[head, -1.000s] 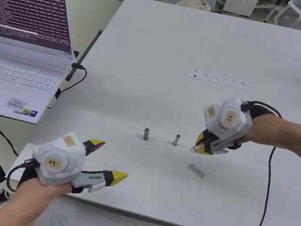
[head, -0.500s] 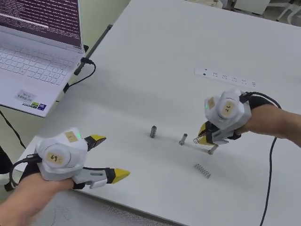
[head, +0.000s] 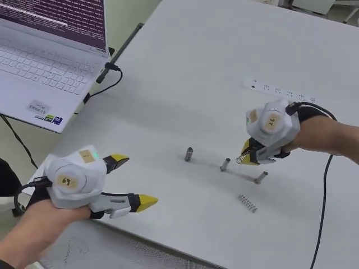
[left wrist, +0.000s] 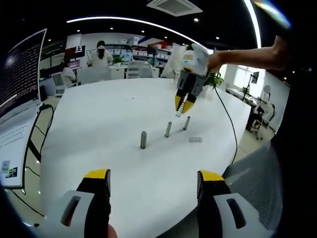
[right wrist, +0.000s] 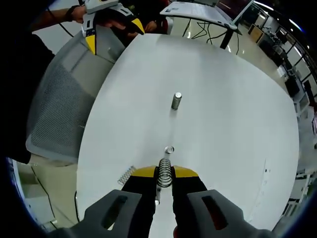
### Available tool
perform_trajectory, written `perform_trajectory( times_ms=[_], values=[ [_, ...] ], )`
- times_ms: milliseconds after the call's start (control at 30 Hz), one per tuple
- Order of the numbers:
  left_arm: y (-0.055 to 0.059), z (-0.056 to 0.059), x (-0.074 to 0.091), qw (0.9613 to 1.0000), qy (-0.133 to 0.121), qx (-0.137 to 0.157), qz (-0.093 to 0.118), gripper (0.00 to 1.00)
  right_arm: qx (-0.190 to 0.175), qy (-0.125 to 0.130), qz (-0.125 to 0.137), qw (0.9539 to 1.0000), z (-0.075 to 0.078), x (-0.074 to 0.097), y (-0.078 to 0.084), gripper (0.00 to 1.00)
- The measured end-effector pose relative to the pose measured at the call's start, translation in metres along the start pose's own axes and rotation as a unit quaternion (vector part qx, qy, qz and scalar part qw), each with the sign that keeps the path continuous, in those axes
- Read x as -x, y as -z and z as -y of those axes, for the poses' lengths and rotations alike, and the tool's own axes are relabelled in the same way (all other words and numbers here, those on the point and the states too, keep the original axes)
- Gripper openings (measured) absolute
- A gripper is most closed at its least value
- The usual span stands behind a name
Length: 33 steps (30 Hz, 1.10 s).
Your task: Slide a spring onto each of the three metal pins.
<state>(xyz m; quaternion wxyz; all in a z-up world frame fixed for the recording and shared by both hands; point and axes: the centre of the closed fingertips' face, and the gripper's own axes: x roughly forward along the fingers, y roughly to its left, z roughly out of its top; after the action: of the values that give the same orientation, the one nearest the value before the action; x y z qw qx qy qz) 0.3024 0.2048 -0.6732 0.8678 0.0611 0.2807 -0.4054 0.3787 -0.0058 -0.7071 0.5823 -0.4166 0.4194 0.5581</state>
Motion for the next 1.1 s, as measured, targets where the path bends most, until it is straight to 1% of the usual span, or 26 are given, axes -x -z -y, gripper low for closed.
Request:
perform_trajectory(
  times_ms=[433,633,800,1100],
  values=[
    [-0.002,-0.005,0.003,1.0,-0.006,0.004,0.001,0.67,0.008,-0.01,-0.004,0.9999,0.007,-0.012,-0.006,0.09],
    [-0.003,-0.008,0.005,0.9999,-0.009,0.007,0.002,0.67,0.009,-0.017,-0.005,0.9998,0.007,-0.016,-0.008,0.09],
    [-0.004,-0.008,0.005,0.9999,-0.009,0.007,0.002,0.66,0.011,-0.02,-0.008,0.9997,0.008,-0.02,-0.008,0.09],
    [-0.001,-0.01,0.005,0.9999,-0.01,0.01,0.0,0.66,0.015,-0.025,-0.011,0.9995,0.009,-0.025,-0.009,0.09]
  ],
)
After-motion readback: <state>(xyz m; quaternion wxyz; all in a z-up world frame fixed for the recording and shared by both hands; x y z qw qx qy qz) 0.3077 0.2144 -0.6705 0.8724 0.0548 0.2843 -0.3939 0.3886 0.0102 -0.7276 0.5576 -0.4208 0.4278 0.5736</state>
